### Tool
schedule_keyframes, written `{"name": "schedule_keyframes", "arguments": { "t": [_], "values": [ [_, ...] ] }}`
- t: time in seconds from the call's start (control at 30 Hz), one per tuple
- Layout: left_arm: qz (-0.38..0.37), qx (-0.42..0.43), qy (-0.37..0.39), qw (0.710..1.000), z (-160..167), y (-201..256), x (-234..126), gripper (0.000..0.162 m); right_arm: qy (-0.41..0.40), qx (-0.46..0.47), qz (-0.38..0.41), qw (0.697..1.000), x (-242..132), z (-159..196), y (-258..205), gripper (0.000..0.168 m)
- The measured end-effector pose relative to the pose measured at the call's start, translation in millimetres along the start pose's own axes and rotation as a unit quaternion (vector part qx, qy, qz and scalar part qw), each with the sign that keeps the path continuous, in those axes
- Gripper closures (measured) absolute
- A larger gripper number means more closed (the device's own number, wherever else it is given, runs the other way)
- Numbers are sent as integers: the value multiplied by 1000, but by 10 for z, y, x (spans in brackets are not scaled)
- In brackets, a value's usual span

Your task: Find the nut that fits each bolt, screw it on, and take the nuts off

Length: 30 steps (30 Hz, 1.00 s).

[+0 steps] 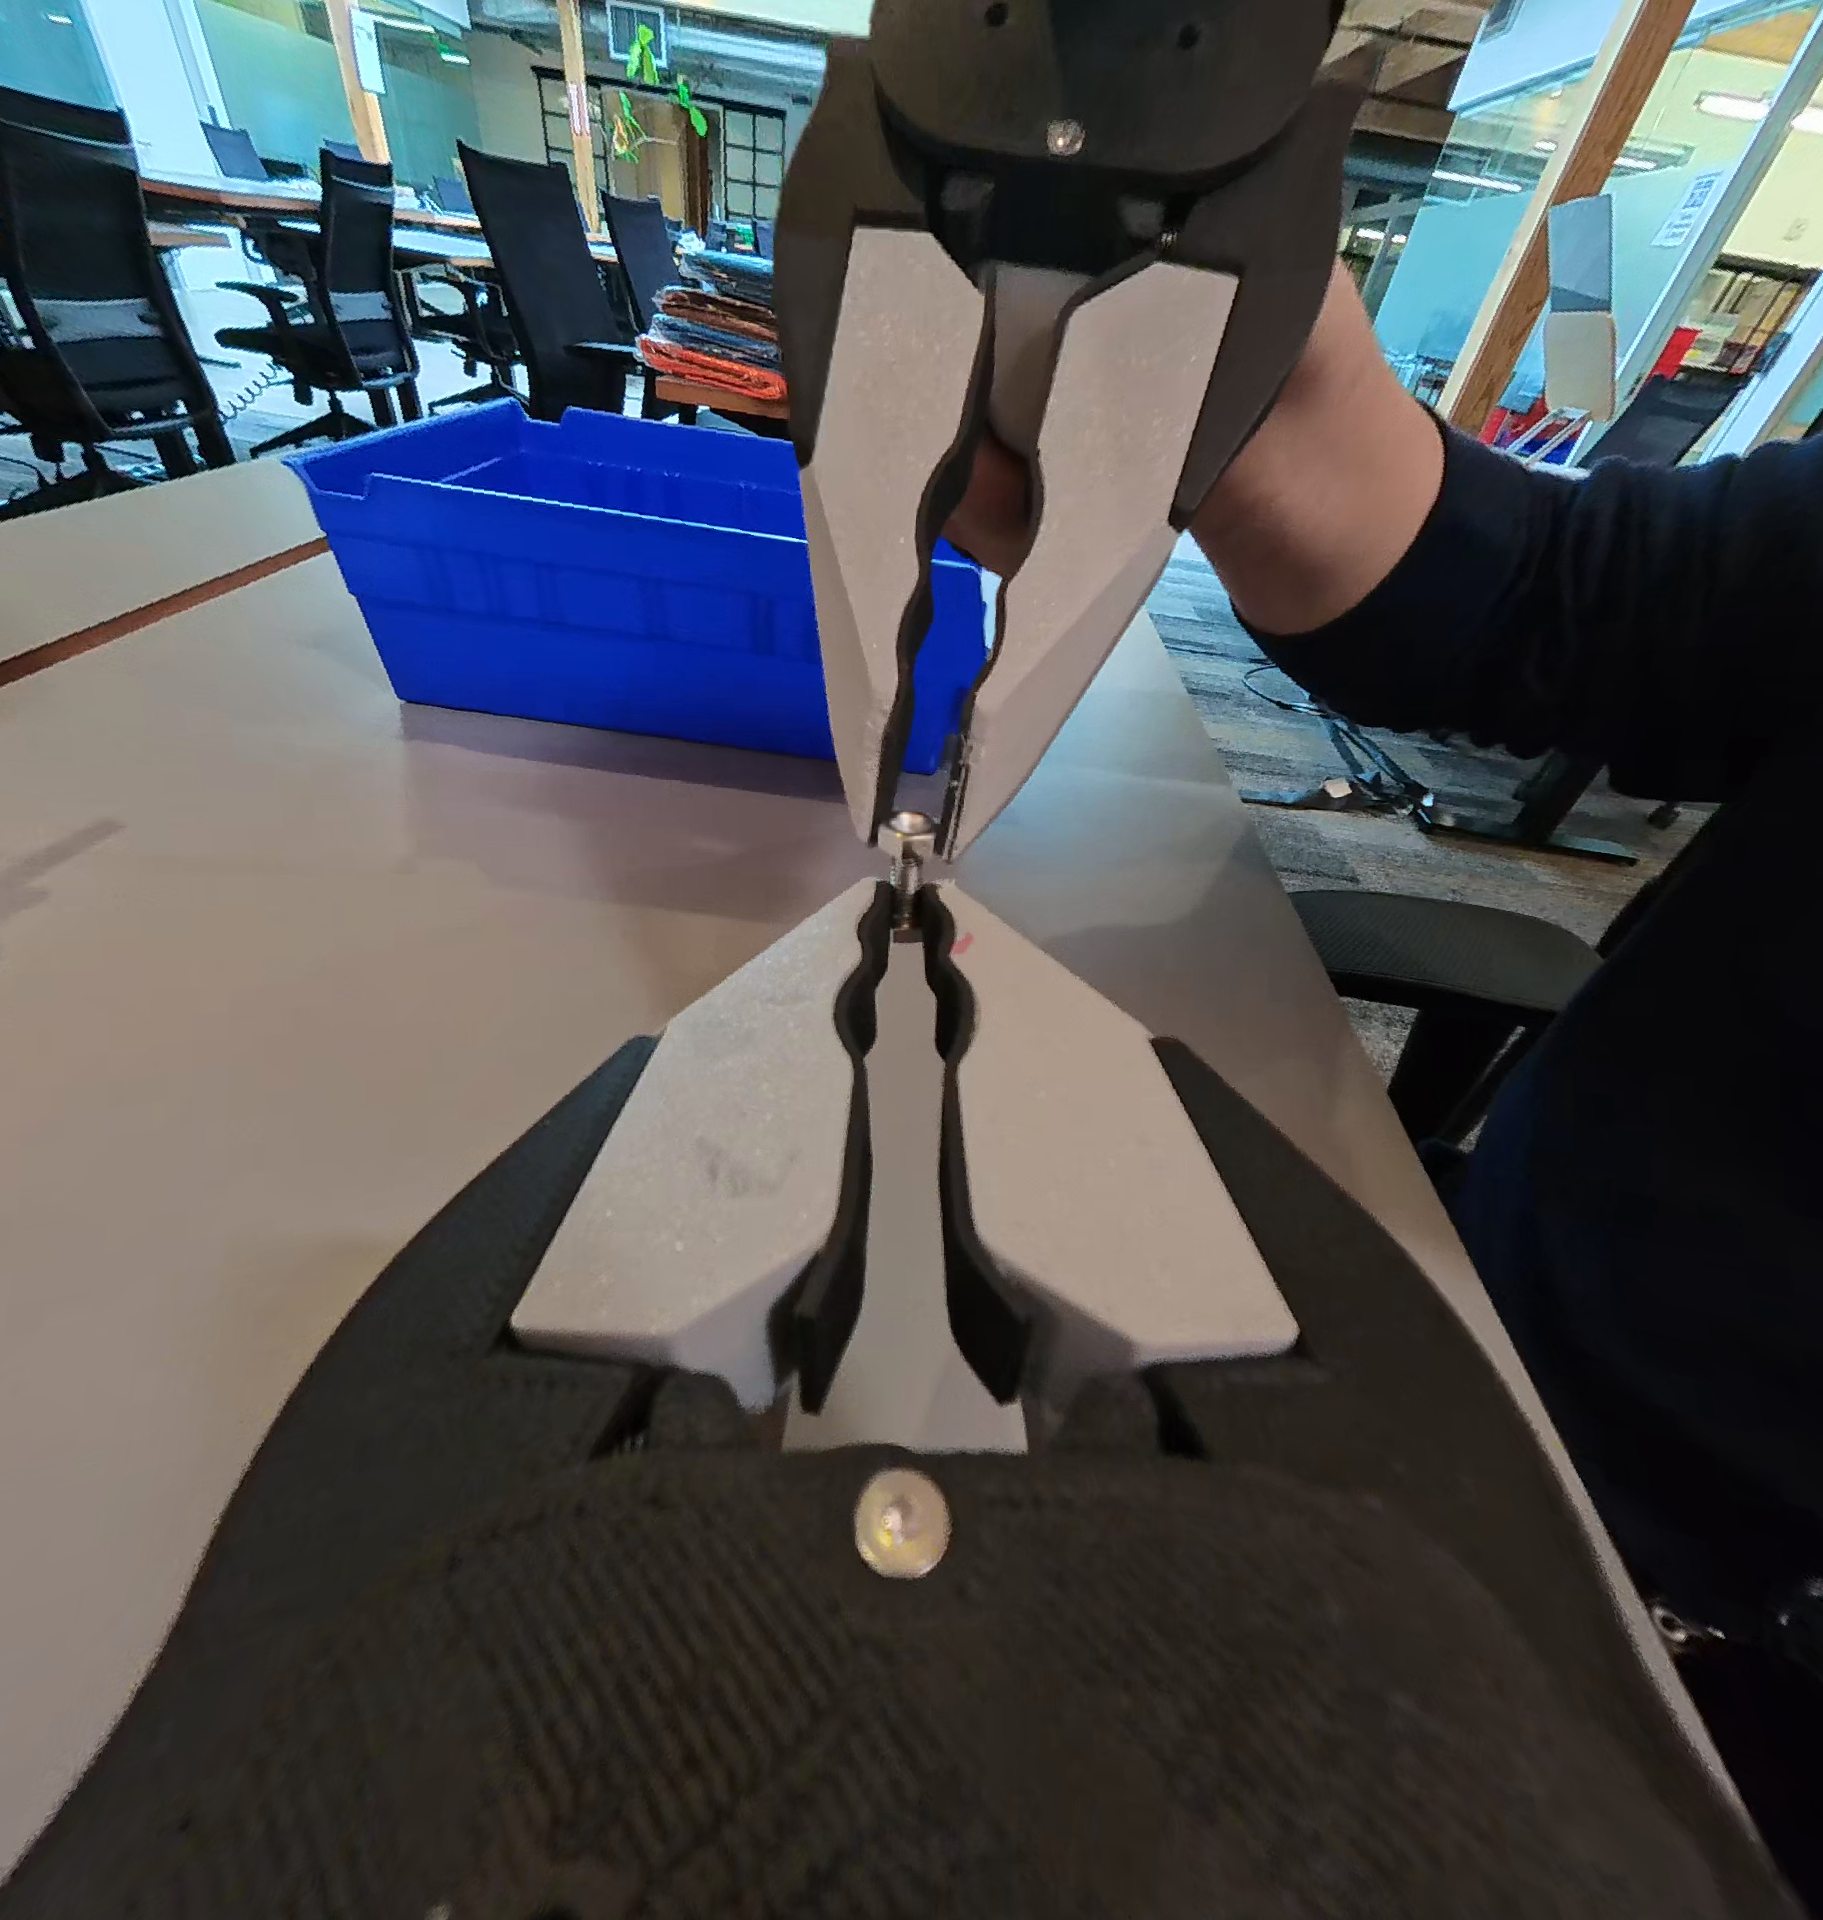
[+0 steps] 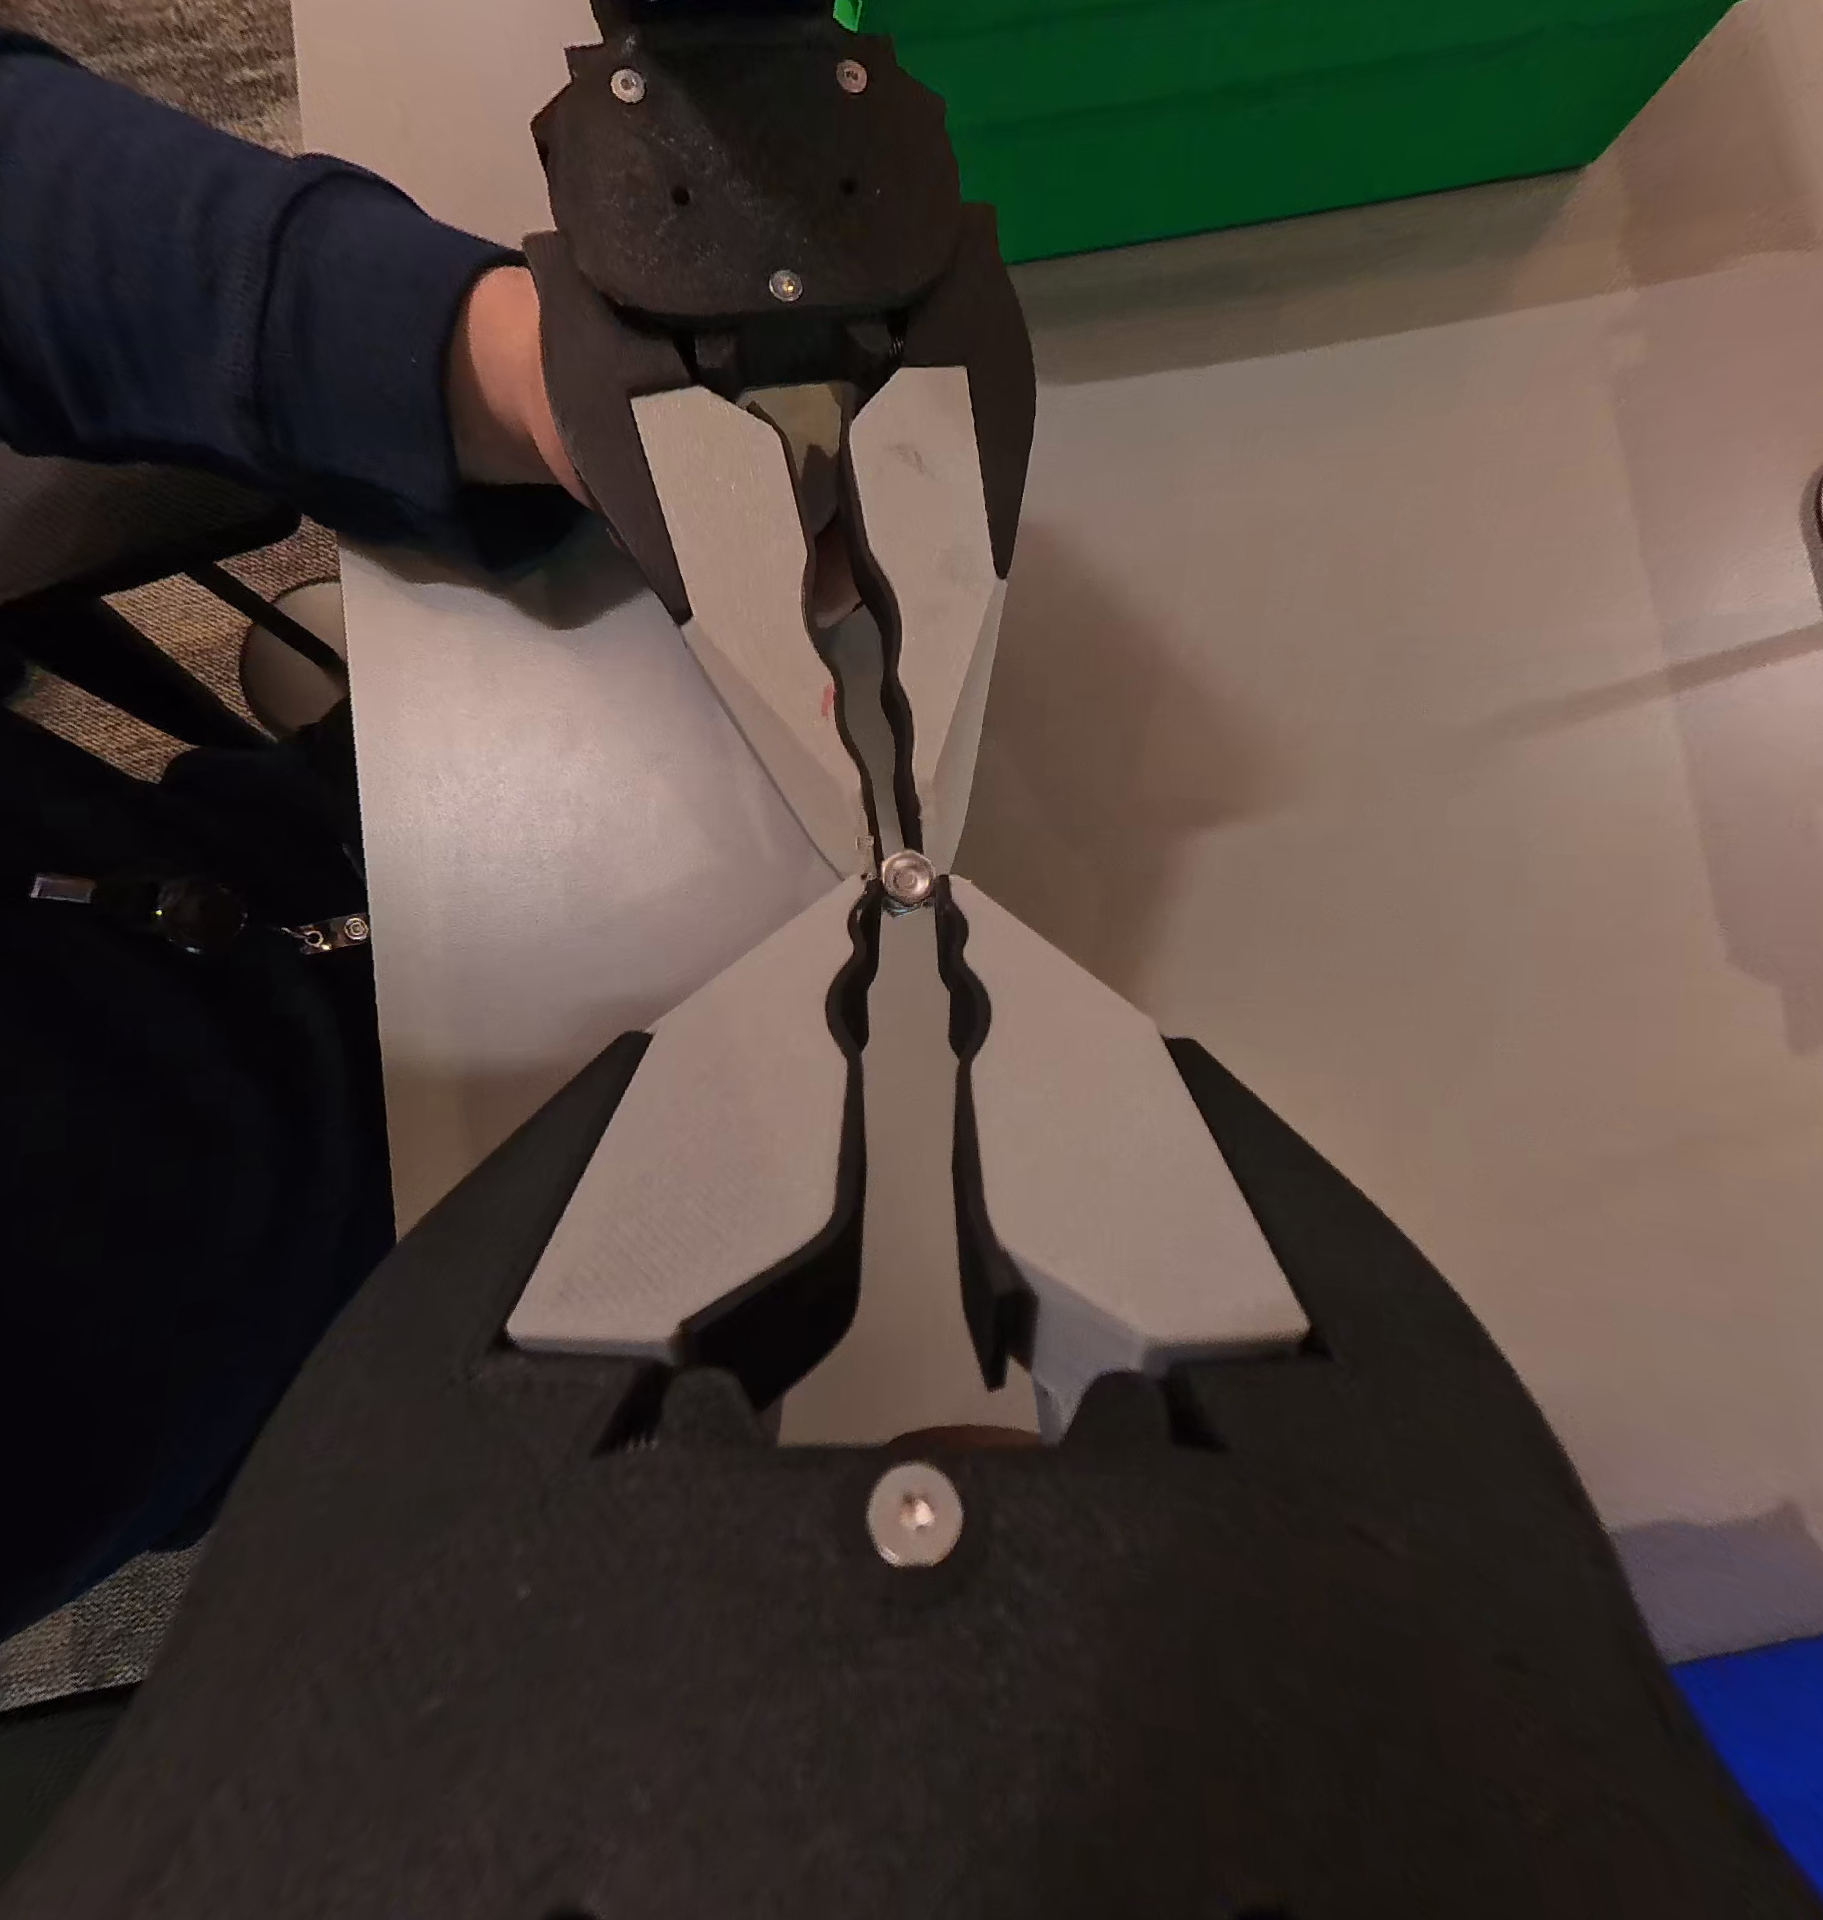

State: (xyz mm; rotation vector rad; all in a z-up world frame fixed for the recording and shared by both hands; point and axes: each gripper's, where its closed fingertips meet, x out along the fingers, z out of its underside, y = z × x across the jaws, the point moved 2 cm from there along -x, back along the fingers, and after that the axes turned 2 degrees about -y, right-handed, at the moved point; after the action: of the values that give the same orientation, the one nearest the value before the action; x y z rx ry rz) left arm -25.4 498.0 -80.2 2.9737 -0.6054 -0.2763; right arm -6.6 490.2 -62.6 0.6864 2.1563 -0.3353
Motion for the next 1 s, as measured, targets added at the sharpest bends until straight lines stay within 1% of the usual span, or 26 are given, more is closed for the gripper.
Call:
{"name": "schedule_keyframes", "arguments": {
  "t": [0.33, 0.47, 0.53, 0.67, 0.73, 0.8, 0.93, 1.0],
  "values": [
    [-1, 0, 2, 1000, -9, -3, -8, 159, 14, -5, 0, 1000, -12, -22, -4, 159],
    [-2, 0, 4, 1000, -15, -6, -14, 159, 31, 1, -3, 1000, -37, -9, -10, 150],
    [1, -1, 8, 1000, -27, 0, -22, 159, 59, 7, -3, 998, -67, 2, -11, 144],
    [9, -5, 15, 1000, -45, 22, -24, 159, 154, 17, -8, 988, -140, -1, -30, 143],
    [14, -3, 16, 1000, -48, 40, -20, 159, 211, 14, -4, 977, -192, -24, -33, 143],
    [18, -2, 18, 1000, -51, 53, -16, 159, 254, 9, -16, 967, -226, -37, -82, 142],
    [26, 1, 26, 999, -75, 85, -23, 159, 298, -3, -27, 954, -199, -34, -148, 137],
    [29, 2, 26, 999, -78, 95, -20, 159, 313, -4, -38, 949, -165, -38, -171, 132]
  ]
}}
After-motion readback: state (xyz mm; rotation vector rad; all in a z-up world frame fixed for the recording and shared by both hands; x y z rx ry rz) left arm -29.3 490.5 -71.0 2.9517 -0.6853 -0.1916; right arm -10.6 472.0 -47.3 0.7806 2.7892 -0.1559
